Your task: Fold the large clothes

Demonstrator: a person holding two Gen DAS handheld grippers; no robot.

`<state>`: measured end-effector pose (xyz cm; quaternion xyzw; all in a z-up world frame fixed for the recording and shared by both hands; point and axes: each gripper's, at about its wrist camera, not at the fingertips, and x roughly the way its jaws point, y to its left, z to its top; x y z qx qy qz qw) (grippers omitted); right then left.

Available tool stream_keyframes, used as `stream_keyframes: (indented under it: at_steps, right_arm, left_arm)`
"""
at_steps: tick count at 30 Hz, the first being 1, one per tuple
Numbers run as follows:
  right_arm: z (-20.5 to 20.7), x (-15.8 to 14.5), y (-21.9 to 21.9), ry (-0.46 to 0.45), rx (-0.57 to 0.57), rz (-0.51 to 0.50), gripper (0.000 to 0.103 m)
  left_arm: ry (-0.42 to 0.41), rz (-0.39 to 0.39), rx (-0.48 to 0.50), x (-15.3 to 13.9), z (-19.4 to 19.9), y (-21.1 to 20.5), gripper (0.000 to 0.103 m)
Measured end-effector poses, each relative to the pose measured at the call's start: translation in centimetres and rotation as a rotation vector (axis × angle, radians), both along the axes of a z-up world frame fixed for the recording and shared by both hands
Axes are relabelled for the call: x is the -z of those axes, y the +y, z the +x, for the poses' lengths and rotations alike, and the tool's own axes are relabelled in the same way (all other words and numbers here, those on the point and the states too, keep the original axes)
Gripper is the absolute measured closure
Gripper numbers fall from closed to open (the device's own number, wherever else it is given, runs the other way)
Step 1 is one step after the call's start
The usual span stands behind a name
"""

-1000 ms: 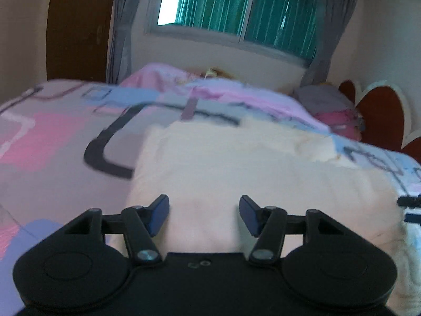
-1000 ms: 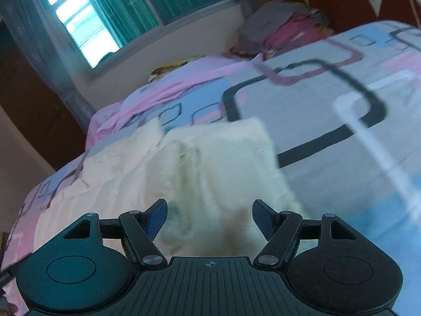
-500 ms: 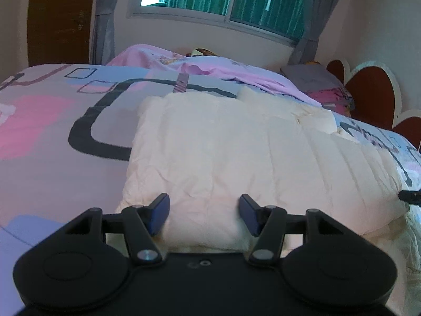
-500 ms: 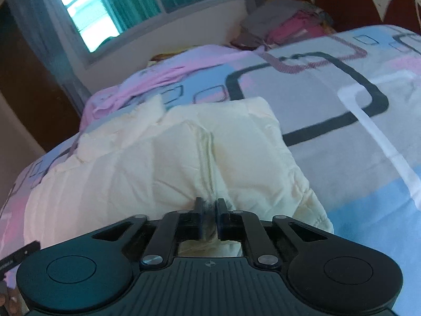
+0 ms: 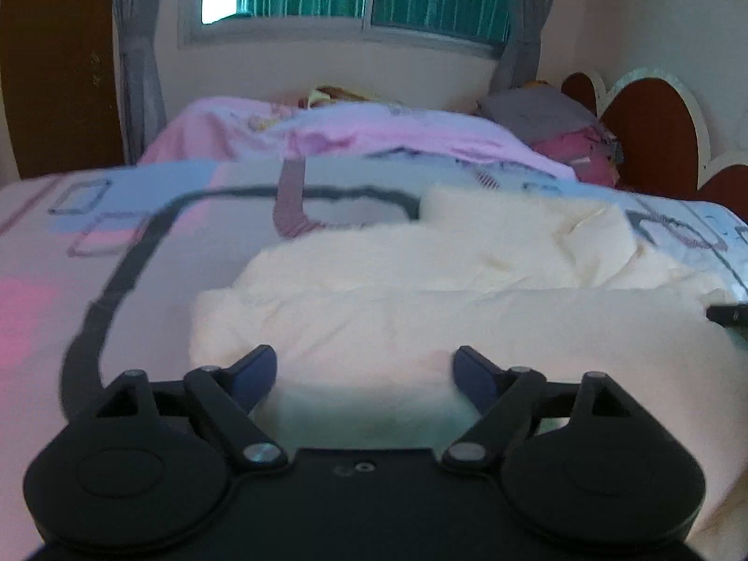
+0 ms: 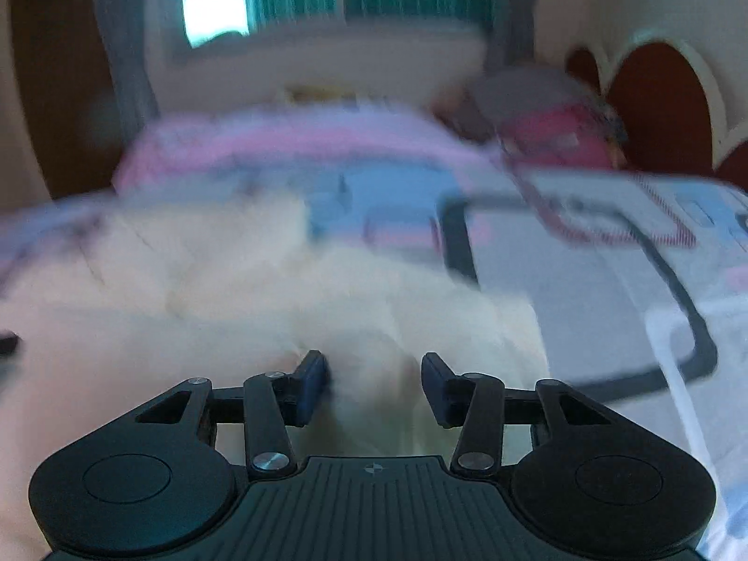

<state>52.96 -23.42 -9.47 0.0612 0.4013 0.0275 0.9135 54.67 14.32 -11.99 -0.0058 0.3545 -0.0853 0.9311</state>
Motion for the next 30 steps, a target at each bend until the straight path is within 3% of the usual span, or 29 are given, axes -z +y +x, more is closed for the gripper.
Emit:
stream_keyframes:
  at_steps: [3, 5, 8, 14, 18, 21, 25, 28, 30]
  right_arm:
    - [-0.4, 0.2, -0.1, -0.012, -0.011, -0.011, 0.057]
    - [-1.7, -1.4, -0.5, -0.059, 0.028, -0.027, 0.057]
    - [-5.3, -4.4, -1.7, -0.149, 0.019, -0.003, 0.053]
    - [-9.3, -3.9, -0.4, -0.096, -0.048, -0.001, 0.053]
    - [-9.2, -2.5, -0.5, -0.039, 0.046, -0.009, 0.053]
    - [-9.9, -2.5, -1.4, -0.021, 0.101, 0.048, 0.053]
    - [-9.6, -1.9, -1.2, -0.008, 0.064, 0.094, 0.053]
    - [-8.1, -1.5, -0.9, -0.010, 0.063, 0.092, 0.064]
    - [-7.4, -1.1, -1.0, 0.003, 0.060, 0.092, 0.064]
  left_arm:
    - [0.003, 0.001, 0.001, 0.4, -0.1, 0.6, 0.019]
    - [0.005, 0.019, -0.025, -1.1, -1.1, 0.8, 0.029]
    - [-0.089, -0.005, -0.019, -4.0, -5.3, 1.6, 0.020]
    - [-0.089, -0.012, 0.020, -3.6, -11.2, 0.4, 0.024]
    - [-0.021, 0.011, 0.036, -1.4, -10.9, -0.6, 0.028]
    - [-0.025, 0.015, 0.024, -1.4, -11.0, -0.6, 0.028]
    - [-0.022, 0.012, 0.005, -1.2, -11.0, -0.5, 0.028]
    - [-0.005, 0.014, 0.009, -0.8, -10.1, -0.8, 0.027]
    - [-0.002, 0.019, 0.014, -0.9, -9.5, -1.2, 0.026]
